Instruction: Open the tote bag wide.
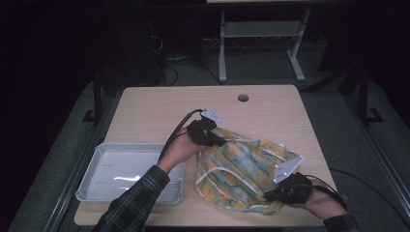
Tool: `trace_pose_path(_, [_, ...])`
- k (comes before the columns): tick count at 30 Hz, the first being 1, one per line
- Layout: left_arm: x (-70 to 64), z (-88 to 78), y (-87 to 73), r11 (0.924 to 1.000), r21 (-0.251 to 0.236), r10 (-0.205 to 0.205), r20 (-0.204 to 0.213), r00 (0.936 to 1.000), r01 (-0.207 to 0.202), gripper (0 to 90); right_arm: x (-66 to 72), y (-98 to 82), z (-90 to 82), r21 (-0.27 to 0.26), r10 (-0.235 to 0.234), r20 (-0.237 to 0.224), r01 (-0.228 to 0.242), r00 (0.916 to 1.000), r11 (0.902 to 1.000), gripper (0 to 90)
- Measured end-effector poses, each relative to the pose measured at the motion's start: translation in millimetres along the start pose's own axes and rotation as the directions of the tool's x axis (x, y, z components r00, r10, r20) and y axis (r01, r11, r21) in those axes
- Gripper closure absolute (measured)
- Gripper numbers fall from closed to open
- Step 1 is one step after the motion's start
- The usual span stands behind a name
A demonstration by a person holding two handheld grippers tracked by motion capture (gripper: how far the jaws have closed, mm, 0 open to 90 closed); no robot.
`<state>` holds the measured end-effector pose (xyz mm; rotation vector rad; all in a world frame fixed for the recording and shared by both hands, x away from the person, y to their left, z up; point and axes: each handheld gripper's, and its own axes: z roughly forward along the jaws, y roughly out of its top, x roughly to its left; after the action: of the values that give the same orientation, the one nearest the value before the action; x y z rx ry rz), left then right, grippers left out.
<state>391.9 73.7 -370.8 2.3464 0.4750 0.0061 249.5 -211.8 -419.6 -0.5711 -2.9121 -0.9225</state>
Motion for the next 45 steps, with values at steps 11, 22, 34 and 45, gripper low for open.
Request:
trace_pose_path(11, [27.7, 12.4, -17.9, 0.9956, 0.012, -0.090, -0.126, 0.9879, 0.093, 90.0, 1.4, -17.8, 4.0, 0.042, 0.027, -0.020, -0.026, 0.9994, 0.9988, 89.9])
trace_pose_path(22, [30.2, 20.9, -25.8, 0.9971, 0.035, -0.065, -0.087, 0.9941, 0.068, 84.7, 1.3, -12.1, -4.0, -0.025, 0.077, -0.003, -0.077, 0.9970, 0.9967, 74.2])
trace_pose_path(34, [25.7, 19.7, -24.8, 0.9983, 0.024, -0.051, -0.060, 0.9969, 0.053, 87.1, -19.5, 19.4, -31.2, -0.195, 0.161, 0.206, -0.120, 0.9652, 0.9733, 52.5])
trace_pose_path(45, [23.4, 20.4, -23.9, 0.9984, 0.029, -0.047, -0.044, 0.9979, 0.048, 89.4, -40.5, 35.8, -6.6, -0.122, 0.177, 0.233, -0.152, 0.9562, 0.9809, 82.8])
